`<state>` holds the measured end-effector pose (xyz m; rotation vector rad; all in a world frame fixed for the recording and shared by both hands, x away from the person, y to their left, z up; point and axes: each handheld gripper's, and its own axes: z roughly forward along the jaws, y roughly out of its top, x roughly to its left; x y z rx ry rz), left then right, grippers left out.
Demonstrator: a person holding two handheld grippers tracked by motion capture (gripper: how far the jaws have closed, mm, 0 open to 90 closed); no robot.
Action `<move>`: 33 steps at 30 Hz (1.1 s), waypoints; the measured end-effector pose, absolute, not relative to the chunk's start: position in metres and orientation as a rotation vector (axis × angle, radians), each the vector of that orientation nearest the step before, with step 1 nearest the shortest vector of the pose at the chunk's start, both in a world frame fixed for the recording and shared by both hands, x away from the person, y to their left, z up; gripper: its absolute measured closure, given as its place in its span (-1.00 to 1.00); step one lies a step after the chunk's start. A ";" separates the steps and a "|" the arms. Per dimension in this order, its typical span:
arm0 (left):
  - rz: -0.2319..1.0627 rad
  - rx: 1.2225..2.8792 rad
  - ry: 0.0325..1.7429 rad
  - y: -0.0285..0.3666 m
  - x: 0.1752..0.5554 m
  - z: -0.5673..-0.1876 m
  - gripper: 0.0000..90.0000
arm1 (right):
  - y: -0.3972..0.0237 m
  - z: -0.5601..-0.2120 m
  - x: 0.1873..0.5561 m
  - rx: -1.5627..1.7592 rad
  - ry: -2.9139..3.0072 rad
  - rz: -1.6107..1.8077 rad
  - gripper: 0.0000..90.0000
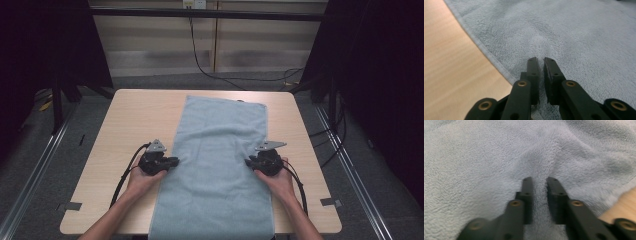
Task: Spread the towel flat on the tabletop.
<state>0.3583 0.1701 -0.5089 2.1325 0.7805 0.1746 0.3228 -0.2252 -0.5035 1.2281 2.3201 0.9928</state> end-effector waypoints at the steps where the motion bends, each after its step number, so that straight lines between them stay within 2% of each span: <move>1: 0.159 2.133 0.778 0.172 0.356 -0.509 0.89 | -0.224 -0.504 0.321 1.234 2.321 1.002 0.81; 4: 0.120 2.148 0.761 0.180 0.345 -0.507 0.91 | -0.223 -0.506 0.316 1.271 2.317 1.079 0.89; 10: 0.050 2.163 0.720 0.198 0.316 -0.506 0.91 | -0.220 -0.504 0.294 1.252 2.406 1.143 0.90; 11: 0.034 2.163 0.697 0.201 0.302 -0.505 0.92 | -0.219 -0.502 0.277 1.212 2.457 1.139 0.90; 19: -0.051 2.204 0.649 0.208 0.250 -0.500 0.93 | -0.214 -0.499 0.230 1.185 2.529 1.160 0.91; 21: -0.072 2.207 0.613 0.210 0.239 -0.499 0.93 | -0.212 -0.498 0.218 1.170 2.553 1.171 0.83; 23: -0.073 2.204 0.598 0.212 0.230 -0.497 0.93 | -0.211 -0.494 0.209 1.164 2.545 1.208 0.59; 26: -0.099 2.187 0.598 0.214 0.228 -0.495 0.91 | -0.217 -0.482 0.213 1.154 2.479 1.288 0.45; 28: -0.098 2.173 0.590 0.214 0.231 -0.493 0.82 | -0.223 -0.477 0.228 1.182 2.424 1.316 0.42; 30: -0.065 2.128 0.587 0.212 0.244 -0.487 0.73 | -0.227 -0.477 0.245 1.204 2.394 1.307 0.34; 33: -0.038 2.084 0.666 0.209 0.268 -0.483 0.63 | -0.229 -0.481 0.276 1.252 2.367 1.270 0.34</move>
